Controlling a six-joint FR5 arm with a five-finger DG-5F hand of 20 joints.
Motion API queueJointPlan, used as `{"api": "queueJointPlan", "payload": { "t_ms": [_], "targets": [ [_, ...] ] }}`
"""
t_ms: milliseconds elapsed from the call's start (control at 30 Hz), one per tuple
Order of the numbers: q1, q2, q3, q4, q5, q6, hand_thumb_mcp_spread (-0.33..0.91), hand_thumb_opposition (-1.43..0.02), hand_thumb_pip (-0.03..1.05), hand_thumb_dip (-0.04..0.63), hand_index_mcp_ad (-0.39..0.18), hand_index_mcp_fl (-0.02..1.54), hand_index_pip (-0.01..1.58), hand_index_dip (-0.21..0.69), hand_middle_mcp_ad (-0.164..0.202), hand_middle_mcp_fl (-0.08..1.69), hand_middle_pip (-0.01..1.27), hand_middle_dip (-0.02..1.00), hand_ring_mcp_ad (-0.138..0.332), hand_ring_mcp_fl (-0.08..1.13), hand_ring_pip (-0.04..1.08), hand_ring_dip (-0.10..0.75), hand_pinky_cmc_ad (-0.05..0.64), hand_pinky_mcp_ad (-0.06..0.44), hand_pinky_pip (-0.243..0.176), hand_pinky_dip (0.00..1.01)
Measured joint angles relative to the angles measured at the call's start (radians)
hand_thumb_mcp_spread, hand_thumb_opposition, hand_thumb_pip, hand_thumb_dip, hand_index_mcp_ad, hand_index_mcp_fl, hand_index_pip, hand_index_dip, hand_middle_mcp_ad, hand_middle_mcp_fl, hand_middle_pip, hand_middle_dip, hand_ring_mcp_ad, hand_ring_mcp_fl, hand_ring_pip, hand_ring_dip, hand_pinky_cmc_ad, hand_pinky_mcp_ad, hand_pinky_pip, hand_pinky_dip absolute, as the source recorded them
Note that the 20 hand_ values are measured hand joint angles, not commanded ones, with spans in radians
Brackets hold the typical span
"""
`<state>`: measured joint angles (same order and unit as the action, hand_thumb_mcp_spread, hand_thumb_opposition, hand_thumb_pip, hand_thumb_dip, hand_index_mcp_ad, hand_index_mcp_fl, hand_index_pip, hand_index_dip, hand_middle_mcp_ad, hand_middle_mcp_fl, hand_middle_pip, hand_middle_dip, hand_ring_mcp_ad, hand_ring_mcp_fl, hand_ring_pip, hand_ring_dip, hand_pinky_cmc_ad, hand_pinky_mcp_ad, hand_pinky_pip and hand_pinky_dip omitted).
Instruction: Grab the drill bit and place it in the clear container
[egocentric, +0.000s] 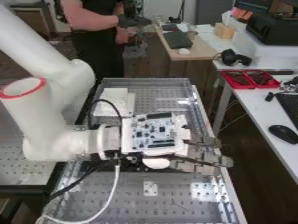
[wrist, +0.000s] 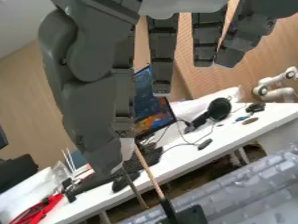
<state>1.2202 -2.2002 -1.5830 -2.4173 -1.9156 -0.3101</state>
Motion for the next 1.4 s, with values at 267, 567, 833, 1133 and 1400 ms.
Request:
{"api": "queueJointPlan", "payload": {
  "t_ms": [267,567,833,1133,1400],
  "targets": [
    [0.088,0.133,-0.058,-0.036,0.091,-0.068,0.66,-0.95,0.42,0.209,-0.168,0.94,0.92,0.140,0.082,0.37,0.13,0.21,0.241,0.09,0.09,0.038,0.328,0.202,-0.091,0.18],
    [0.256,0.236,-0.110,-0.065,0.234,-0.141,0.66,-0.96,0.42,0.209,-0.166,0.95,0.91,0.157,0.082,0.38,0.13,0.21,0.239,0.10,0.09,0.038,0.330,0.202,-0.089,0.18],
    [0.415,0.258,-0.115,-0.078,0.358,-0.175,0.66,-0.97,0.42,0.209,-0.166,0.95,0.91,0.157,0.077,0.38,0.14,0.22,0.236,0.09,0.09,0.038,0.330,0.202,-0.089,0.18],
    [0.558,0.185,-0.081,-0.054,0.503,-0.138,0.66,-0.97,0.42,0.209,-0.169,0.97,0.89,0.157,0.075,0.38,0.14,0.22,0.232,0.11,0.09,0.038,0.330,0.201,-0.093,0.18],
    [0.602,0.126,-0.078,-0.027,0.606,-0.081,0.66,-0.97,0.42,0.209,-0.169,0.97,0.89,0.157,0.075,0.40,0.14,0.22,0.232,0.11,0.09,0.047,0.330,0.201,-0.093,0.18]
  ]
}}
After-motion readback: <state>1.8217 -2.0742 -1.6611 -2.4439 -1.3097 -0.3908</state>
